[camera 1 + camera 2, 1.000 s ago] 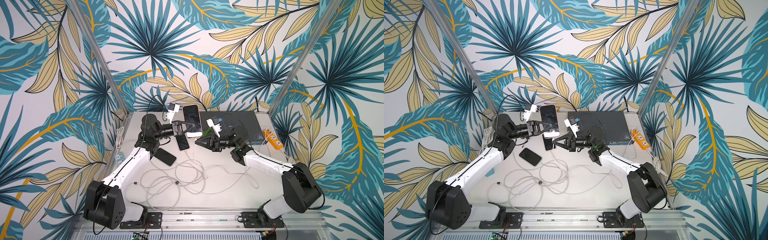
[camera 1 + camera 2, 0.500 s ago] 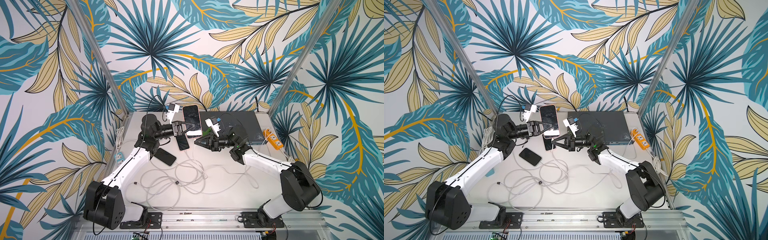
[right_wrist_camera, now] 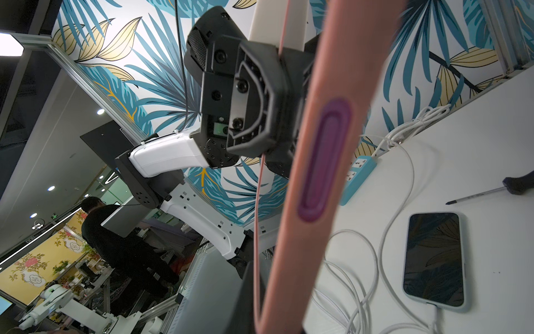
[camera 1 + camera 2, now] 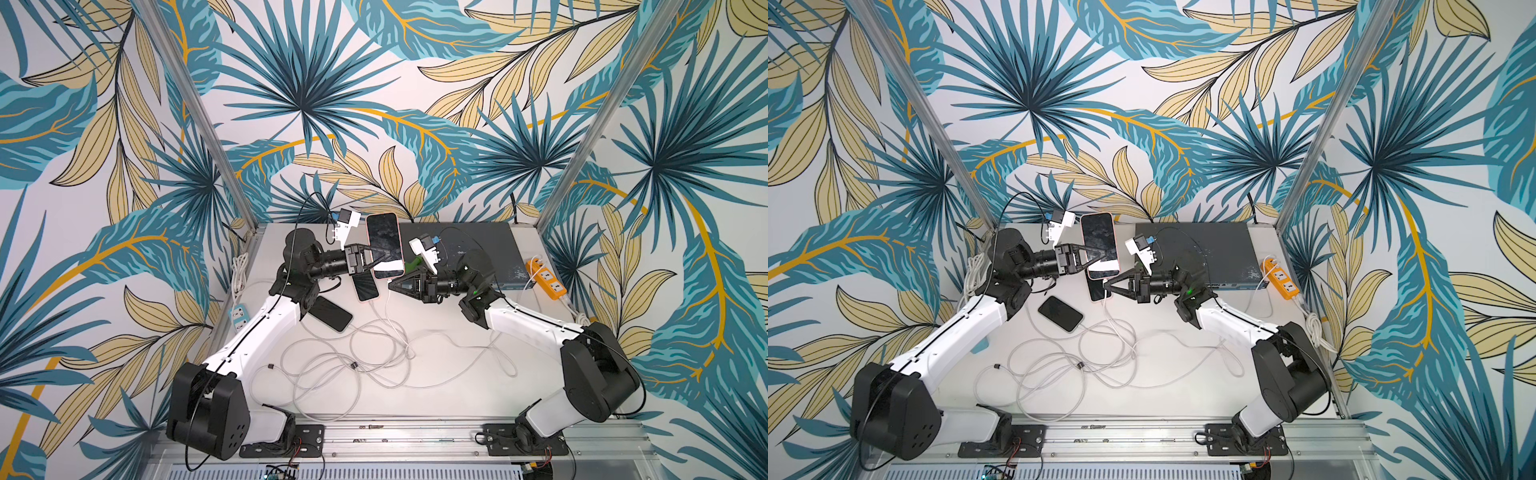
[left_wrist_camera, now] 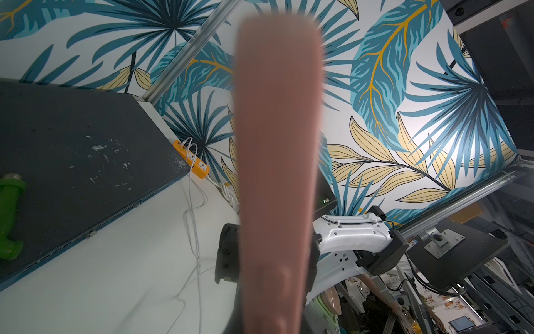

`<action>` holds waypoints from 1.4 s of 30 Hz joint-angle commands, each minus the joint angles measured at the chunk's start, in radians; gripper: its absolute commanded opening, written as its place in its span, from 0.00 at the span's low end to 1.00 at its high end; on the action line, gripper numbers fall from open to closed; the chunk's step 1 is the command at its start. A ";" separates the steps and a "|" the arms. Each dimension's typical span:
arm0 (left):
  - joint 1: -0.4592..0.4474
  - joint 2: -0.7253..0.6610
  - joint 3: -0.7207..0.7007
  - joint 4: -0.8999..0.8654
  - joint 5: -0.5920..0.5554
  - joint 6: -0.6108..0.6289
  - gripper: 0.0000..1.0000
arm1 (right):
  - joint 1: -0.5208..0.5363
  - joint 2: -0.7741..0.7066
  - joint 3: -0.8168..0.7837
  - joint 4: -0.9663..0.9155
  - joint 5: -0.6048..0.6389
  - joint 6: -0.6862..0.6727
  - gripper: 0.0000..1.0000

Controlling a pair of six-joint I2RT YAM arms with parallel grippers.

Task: Plug the charging cable into the phone
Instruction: Insert the charging cable into the phone.

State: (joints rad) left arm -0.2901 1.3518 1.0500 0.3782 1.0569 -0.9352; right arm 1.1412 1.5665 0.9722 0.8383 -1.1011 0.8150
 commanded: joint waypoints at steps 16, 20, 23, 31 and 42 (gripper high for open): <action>-0.024 -0.069 -0.035 -0.093 0.044 0.126 0.00 | -0.029 -0.001 0.010 0.069 0.015 0.033 0.00; -0.026 -0.068 -0.053 -0.085 0.047 0.124 0.00 | -0.032 -0.002 0.011 0.074 0.015 0.036 0.00; -0.030 -0.068 -0.069 -0.078 0.049 0.123 0.00 | -0.034 -0.003 0.013 0.074 0.017 0.033 0.00; -0.046 -0.064 -0.082 -0.105 0.062 0.146 0.00 | -0.045 0.004 0.032 0.068 0.010 0.023 0.00; -0.072 -0.075 -0.109 -0.210 0.060 0.219 0.00 | -0.073 -0.001 0.058 0.055 0.002 0.012 0.00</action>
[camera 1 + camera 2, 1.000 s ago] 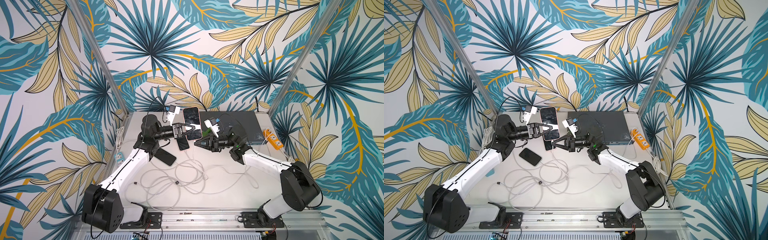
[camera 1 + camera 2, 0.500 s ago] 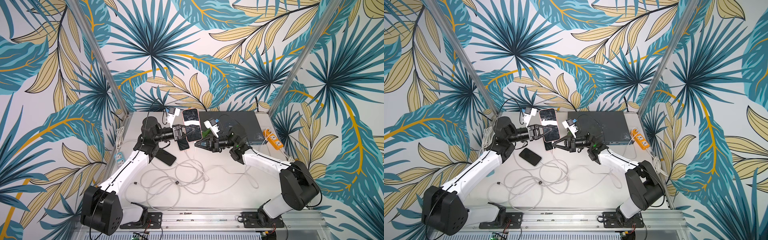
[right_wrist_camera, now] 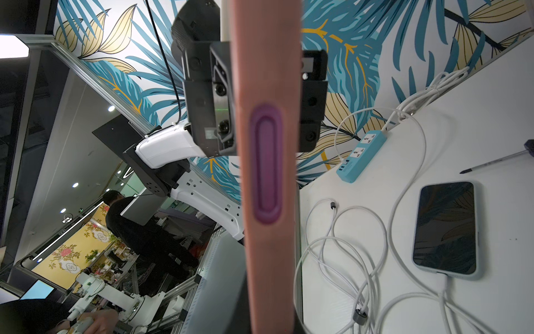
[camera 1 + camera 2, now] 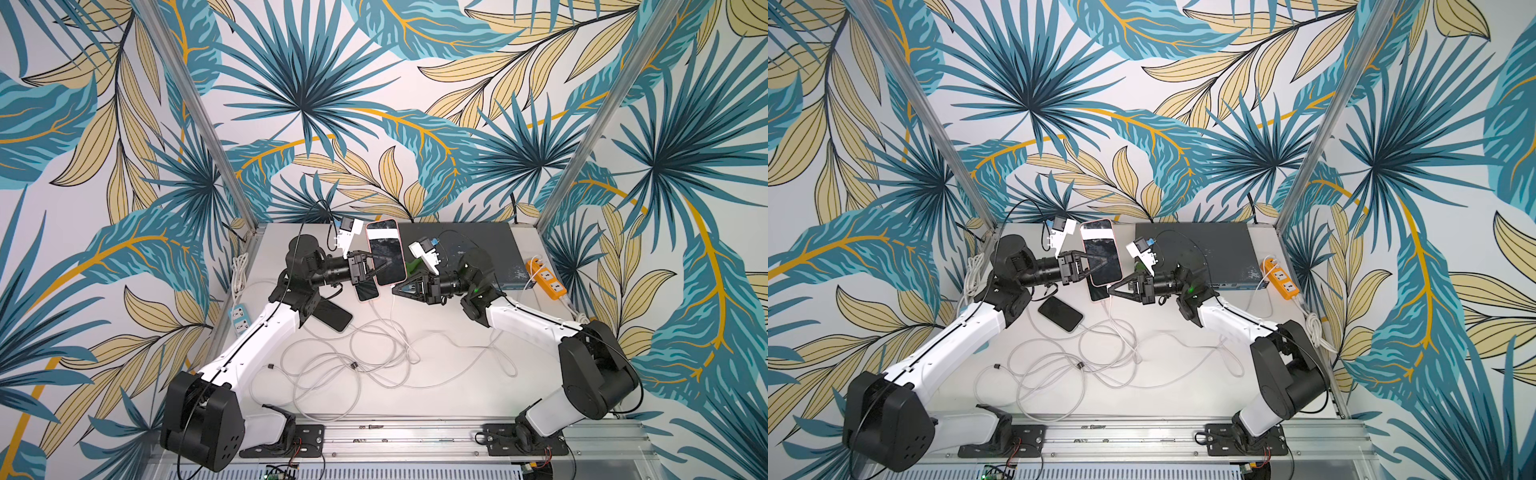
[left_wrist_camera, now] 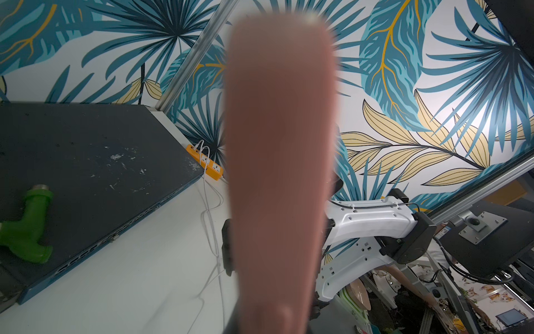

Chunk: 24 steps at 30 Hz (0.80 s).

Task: Plug the charging cable into the phone
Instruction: Insert the charging cable into the phone.

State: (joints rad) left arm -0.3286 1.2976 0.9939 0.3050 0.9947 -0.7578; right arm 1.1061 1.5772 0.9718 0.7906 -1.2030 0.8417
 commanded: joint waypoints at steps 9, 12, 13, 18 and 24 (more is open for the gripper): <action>-0.043 -0.009 -0.071 -0.157 0.117 0.064 0.00 | -0.050 -0.002 0.096 0.095 0.102 -0.025 0.00; -0.043 0.001 -0.064 -0.173 0.115 0.070 0.00 | -0.056 -0.005 0.096 0.085 0.114 -0.047 0.00; -0.043 0.004 -0.064 -0.170 0.116 0.067 0.00 | -0.058 -0.005 0.098 0.077 0.119 -0.058 0.00; -0.045 0.014 -0.075 -0.168 0.108 0.058 0.00 | -0.064 0.004 0.137 -0.003 0.133 -0.136 0.00; -0.044 0.017 -0.082 -0.168 0.109 0.057 0.00 | -0.082 0.033 0.184 -0.010 0.137 -0.149 0.00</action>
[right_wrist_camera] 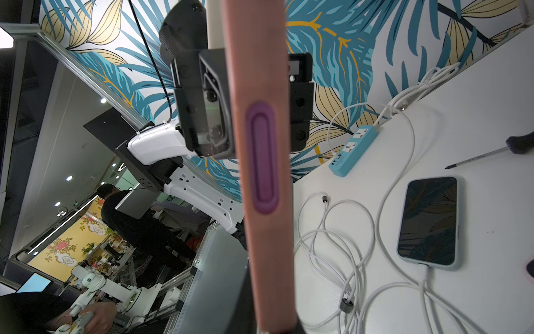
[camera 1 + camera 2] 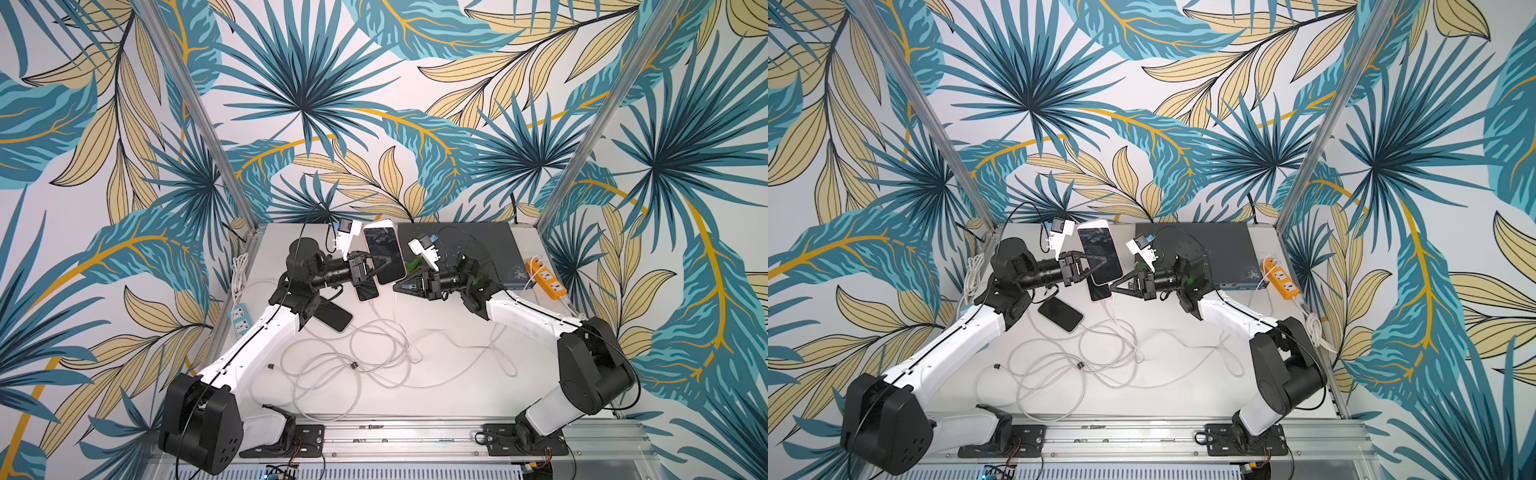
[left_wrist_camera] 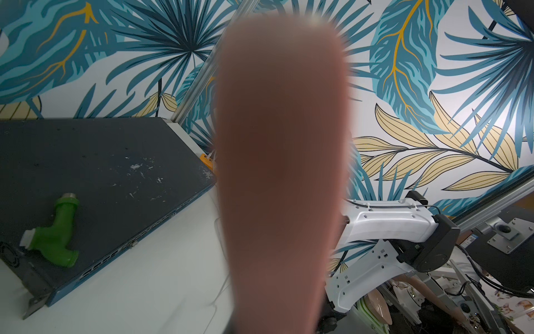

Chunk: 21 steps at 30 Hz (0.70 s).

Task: Plug the charging cable into the phone
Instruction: Insert the charging cable into the phone.

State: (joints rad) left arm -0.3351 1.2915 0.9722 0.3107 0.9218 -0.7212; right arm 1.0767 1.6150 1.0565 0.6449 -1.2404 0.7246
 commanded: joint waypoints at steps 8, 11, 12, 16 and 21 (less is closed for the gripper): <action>-0.039 0.052 -0.018 -0.249 0.211 0.061 0.00 | -0.057 0.017 0.179 0.011 0.119 -0.107 0.00; -0.044 0.063 -0.012 -0.270 0.213 0.076 0.00 | -0.057 0.023 0.193 0.015 0.120 -0.103 0.00; -0.047 0.063 -0.013 -0.269 0.213 0.077 0.00 | -0.058 0.027 0.197 0.022 0.121 -0.098 0.00; -0.053 0.067 -0.011 -0.268 0.214 0.080 0.00 | -0.060 0.037 0.213 0.032 0.122 -0.089 0.00; -0.054 0.083 0.012 -0.348 0.228 0.126 0.00 | -0.073 0.038 0.228 0.005 0.104 -0.104 0.00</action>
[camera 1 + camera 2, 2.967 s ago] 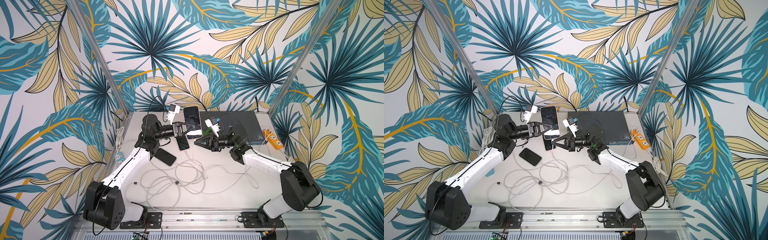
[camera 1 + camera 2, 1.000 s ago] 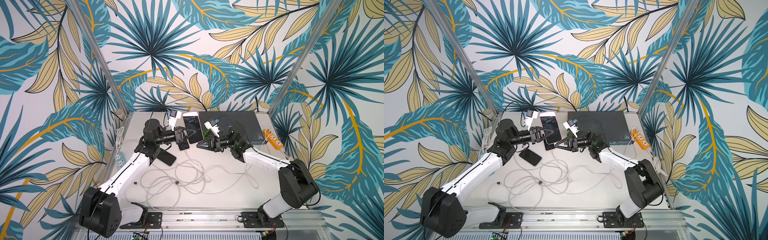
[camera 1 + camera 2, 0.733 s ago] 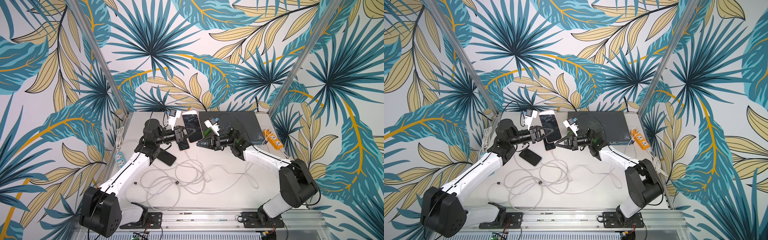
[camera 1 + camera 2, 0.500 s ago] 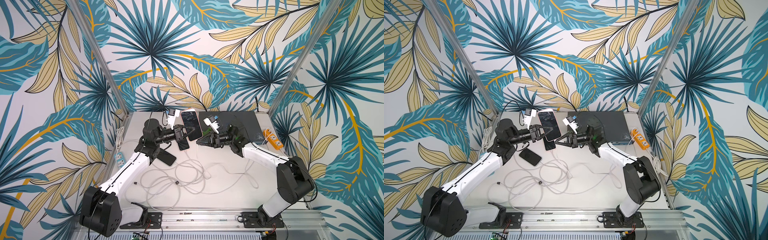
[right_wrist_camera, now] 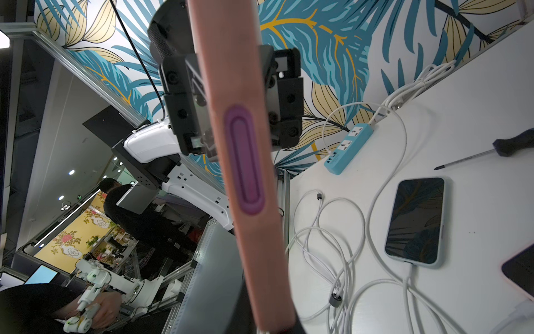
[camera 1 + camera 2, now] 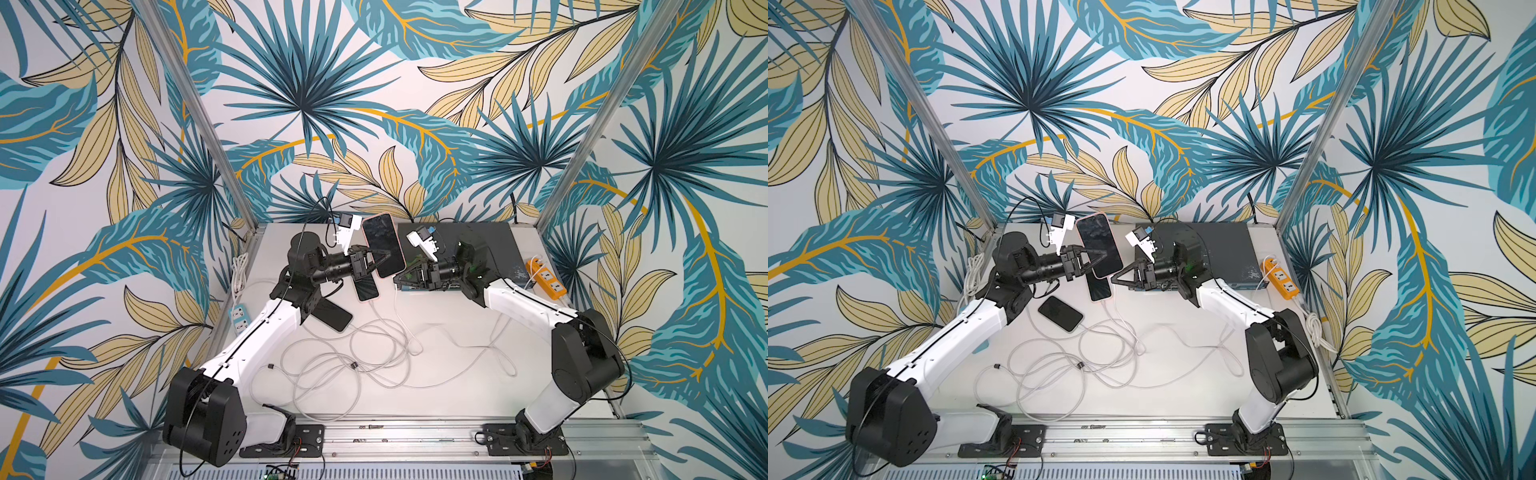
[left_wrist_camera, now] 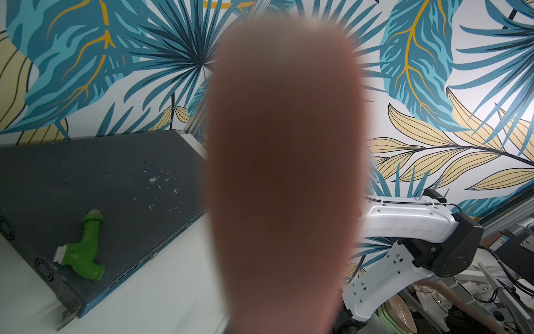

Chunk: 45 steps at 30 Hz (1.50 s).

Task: Plug the charging cable into the phone
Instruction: Insert the charging cable into the phone, then place the phone at the center of the board.

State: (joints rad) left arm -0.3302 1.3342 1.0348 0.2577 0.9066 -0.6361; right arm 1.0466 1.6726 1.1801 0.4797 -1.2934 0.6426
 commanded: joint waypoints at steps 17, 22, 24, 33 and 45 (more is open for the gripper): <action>-0.067 0.081 -0.001 -0.432 0.258 0.118 0.00 | -0.047 -0.033 0.179 -0.085 0.128 -0.221 0.00; -0.067 0.081 0.007 -0.468 0.254 0.140 0.00 | -0.048 -0.036 0.181 -0.112 0.123 -0.237 0.01; -0.066 0.084 0.009 -0.471 0.242 0.139 0.00 | -0.048 -0.036 0.177 -0.117 0.122 -0.237 0.08; 0.016 0.140 0.069 -0.429 0.131 0.037 0.00 | -0.087 -0.134 0.013 -0.264 0.180 -0.349 0.76; 0.059 0.378 0.031 -0.390 -0.037 -0.049 0.00 | -0.179 -0.351 -0.324 -0.224 0.288 -0.303 0.77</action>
State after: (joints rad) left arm -0.2626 1.6855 1.0786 -0.1562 0.8845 -0.6647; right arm 0.8791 1.3575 0.9024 0.2295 -1.0569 0.3294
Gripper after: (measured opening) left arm 0.139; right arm 0.772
